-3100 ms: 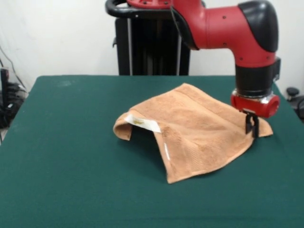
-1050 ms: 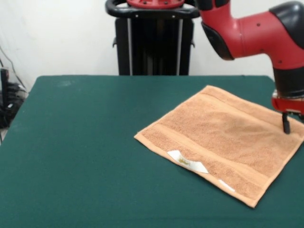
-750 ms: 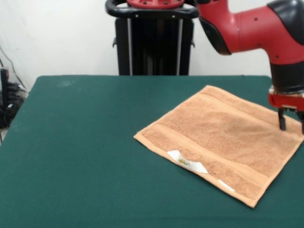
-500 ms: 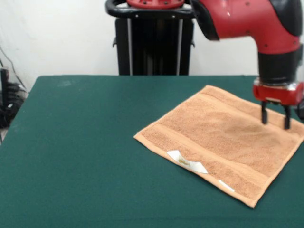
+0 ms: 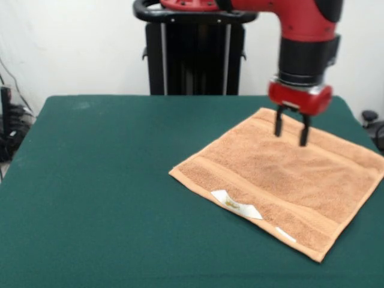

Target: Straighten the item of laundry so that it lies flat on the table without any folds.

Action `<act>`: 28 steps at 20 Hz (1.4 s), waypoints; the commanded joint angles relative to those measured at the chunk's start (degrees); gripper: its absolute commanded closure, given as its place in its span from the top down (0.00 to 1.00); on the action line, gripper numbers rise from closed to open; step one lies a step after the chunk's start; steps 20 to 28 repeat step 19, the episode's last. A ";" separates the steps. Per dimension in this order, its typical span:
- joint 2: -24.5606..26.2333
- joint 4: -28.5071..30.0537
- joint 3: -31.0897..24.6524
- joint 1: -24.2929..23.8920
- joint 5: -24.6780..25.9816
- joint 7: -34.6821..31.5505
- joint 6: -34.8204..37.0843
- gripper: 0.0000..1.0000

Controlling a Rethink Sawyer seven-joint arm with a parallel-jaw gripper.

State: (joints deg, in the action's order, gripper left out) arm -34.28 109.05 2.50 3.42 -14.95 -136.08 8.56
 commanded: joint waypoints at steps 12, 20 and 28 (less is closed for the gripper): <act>4.95 -7.31 3.88 -7.84 11.85 2.05 6.91 1.00; 5.98 -9.38 3.58 -8.96 13.75 1.29 8.24 1.00; 5.98 -9.38 3.58 -8.96 13.75 1.29 8.24 1.00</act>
